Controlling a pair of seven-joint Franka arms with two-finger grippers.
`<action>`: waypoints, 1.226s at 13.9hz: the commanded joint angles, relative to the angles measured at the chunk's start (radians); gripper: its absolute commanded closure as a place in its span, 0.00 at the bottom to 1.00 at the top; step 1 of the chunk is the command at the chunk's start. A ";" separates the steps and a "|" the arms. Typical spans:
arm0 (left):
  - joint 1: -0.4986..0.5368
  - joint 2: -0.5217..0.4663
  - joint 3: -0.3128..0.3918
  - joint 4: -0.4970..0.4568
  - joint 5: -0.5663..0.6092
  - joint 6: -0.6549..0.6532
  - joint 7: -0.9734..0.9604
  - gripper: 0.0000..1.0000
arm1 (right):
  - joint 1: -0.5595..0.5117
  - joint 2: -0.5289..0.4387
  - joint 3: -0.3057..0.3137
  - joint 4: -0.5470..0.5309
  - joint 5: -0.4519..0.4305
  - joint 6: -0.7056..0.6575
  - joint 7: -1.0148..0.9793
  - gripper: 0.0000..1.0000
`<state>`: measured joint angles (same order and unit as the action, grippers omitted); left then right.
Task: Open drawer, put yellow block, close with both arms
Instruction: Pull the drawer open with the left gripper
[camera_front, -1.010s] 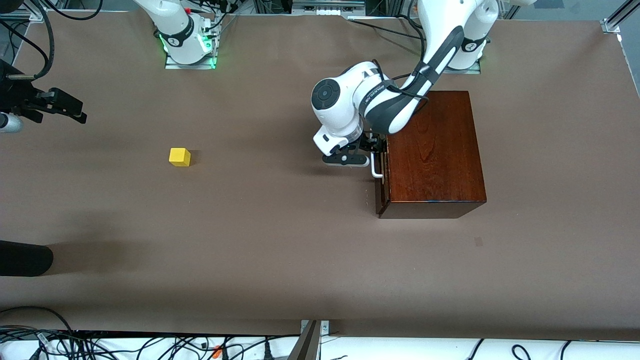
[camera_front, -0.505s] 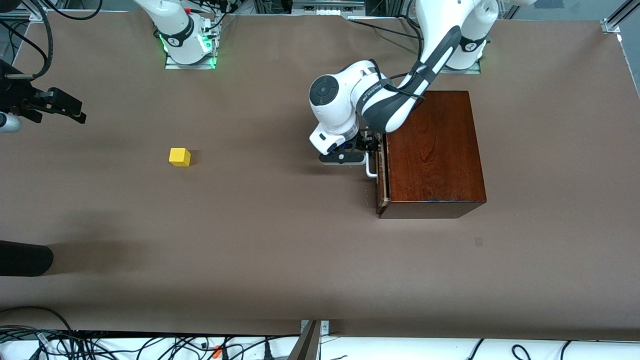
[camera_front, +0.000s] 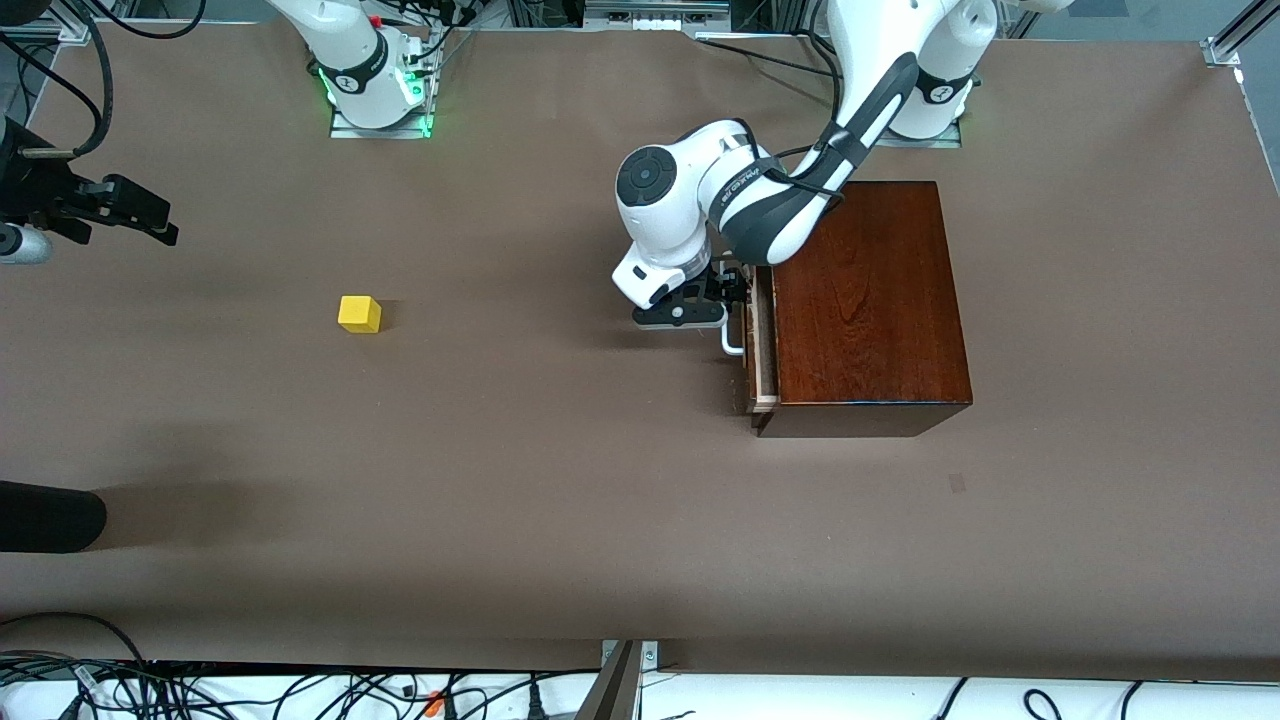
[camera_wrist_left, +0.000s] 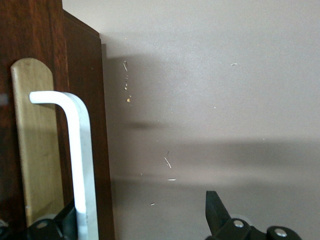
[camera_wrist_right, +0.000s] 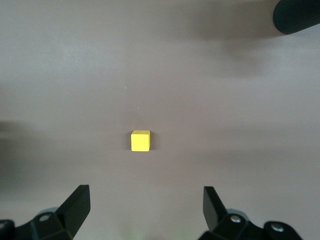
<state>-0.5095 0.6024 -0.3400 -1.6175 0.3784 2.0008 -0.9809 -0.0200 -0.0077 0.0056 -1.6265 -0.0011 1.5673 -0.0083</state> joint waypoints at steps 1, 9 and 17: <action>-0.055 0.098 -0.017 0.119 -0.038 0.038 -0.059 0.00 | -0.011 -0.023 0.013 -0.024 0.018 0.003 0.010 0.00; -0.058 0.099 -0.016 0.176 -0.033 0.036 -0.048 0.00 | -0.001 -0.017 0.027 -0.015 0.016 0.008 0.007 0.00; -0.049 -0.024 -0.021 0.240 -0.039 -0.281 0.052 0.00 | 0.000 -0.012 0.027 -0.022 0.015 0.007 0.010 0.00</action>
<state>-0.5601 0.6519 -0.3633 -1.3916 0.3648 1.8136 -0.9962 -0.0178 -0.0066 0.0271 -1.6300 0.0018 1.5679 -0.0078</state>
